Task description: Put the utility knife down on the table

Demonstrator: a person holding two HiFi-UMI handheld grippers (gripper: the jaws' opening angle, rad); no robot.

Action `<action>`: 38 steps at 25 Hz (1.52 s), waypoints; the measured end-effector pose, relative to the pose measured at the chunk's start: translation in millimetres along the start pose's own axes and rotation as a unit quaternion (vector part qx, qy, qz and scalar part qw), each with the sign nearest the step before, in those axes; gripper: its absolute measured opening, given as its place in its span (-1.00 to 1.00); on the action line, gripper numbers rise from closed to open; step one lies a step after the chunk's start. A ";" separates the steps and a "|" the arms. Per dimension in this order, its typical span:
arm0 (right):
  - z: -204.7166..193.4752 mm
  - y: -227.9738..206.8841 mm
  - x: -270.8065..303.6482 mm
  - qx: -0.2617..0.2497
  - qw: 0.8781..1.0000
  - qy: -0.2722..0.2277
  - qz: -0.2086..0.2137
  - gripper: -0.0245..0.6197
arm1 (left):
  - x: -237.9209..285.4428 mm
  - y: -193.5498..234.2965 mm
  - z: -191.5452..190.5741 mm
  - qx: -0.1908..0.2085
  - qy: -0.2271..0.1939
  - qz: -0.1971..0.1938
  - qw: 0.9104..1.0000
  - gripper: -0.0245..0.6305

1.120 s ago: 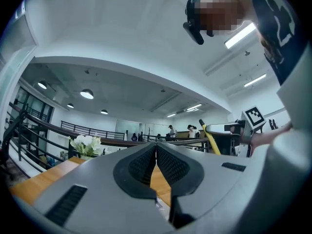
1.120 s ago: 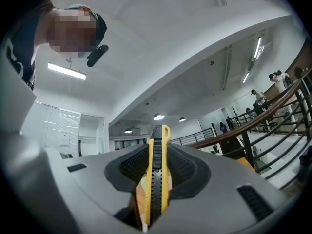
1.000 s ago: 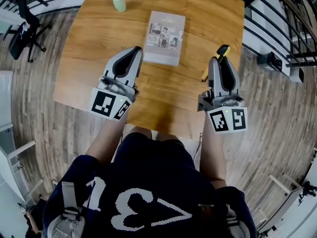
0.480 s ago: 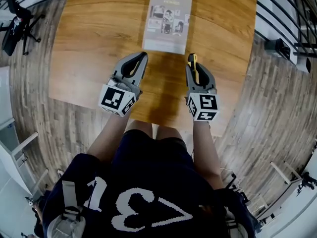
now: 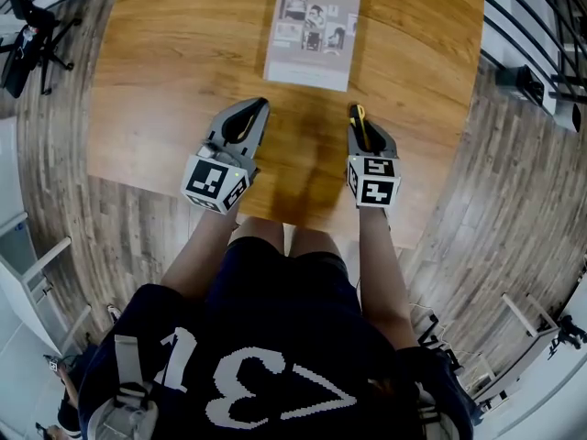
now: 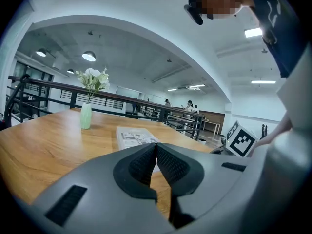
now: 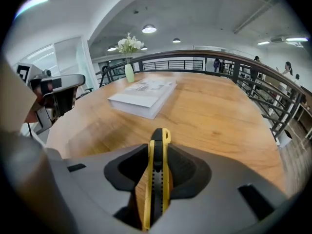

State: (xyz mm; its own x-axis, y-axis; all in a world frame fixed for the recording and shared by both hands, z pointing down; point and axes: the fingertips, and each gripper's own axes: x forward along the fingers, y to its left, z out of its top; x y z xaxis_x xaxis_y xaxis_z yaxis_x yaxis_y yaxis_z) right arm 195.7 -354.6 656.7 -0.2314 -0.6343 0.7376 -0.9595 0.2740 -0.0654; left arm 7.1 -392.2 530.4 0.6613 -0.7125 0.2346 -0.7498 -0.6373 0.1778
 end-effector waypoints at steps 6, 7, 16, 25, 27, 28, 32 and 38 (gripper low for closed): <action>55.1 -7.0 -36.1 0.010 0.995 -0.095 0.004 -0.75 | -5.4 0.6 28.0 0.011 -0.025 0.006 1.000 -0.87; 68.7 -8.8 -47.0 0.011 0.993 -0.117 0.003 -0.80 | -6.8 0.7 36.5 0.014 -0.031 0.007 0.999 -0.87; 200.6 -7.7 -170.1 0.008 0.944 -0.330 0.012 -0.85 | -17.8 -4.6 142.9 0.065 -0.104 0.005 0.992 -0.87; 267.4 5.3 -267.2 -0.026 0.894 -0.446 0.006 -0.85 | -49.5 -21.7 224.5 0.097 -0.180 0.009 0.979 -0.87; 273.3 9.6 -278.2 -0.032 0.887 -0.460 0.009 -0.85 | -54.3 -24.0 233.2 0.101 -0.189 0.009 0.977 -0.87; 275.9 11.3 -282.5 -0.034 0.884 -0.466 0.011 -0.85 | -56.3 -25.0 236.7 0.102 -0.192 0.009 0.976 -0.87; 279.7 14.5 -293.7 -0.039 0.879 -0.474 0.008 -0.85 | -62.6 -29.7 246.6 0.110 -0.199 0.008 0.974 -0.87; 278.4 17.0 -300.0 -0.048 0.879 -0.474 0.001 -0.85 | -68.5 -34.6 252.7 0.113 -0.203 0.009 0.973 -0.87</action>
State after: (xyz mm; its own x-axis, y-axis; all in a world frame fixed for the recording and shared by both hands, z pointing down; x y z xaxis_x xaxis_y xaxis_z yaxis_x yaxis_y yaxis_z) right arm 204.1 -360.9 247.2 -0.3068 -0.9387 -0.1570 -0.9515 0.3067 0.0251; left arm -6.5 -395.4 266.7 0.6372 -0.7518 -0.1698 -0.7673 -0.6396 -0.0473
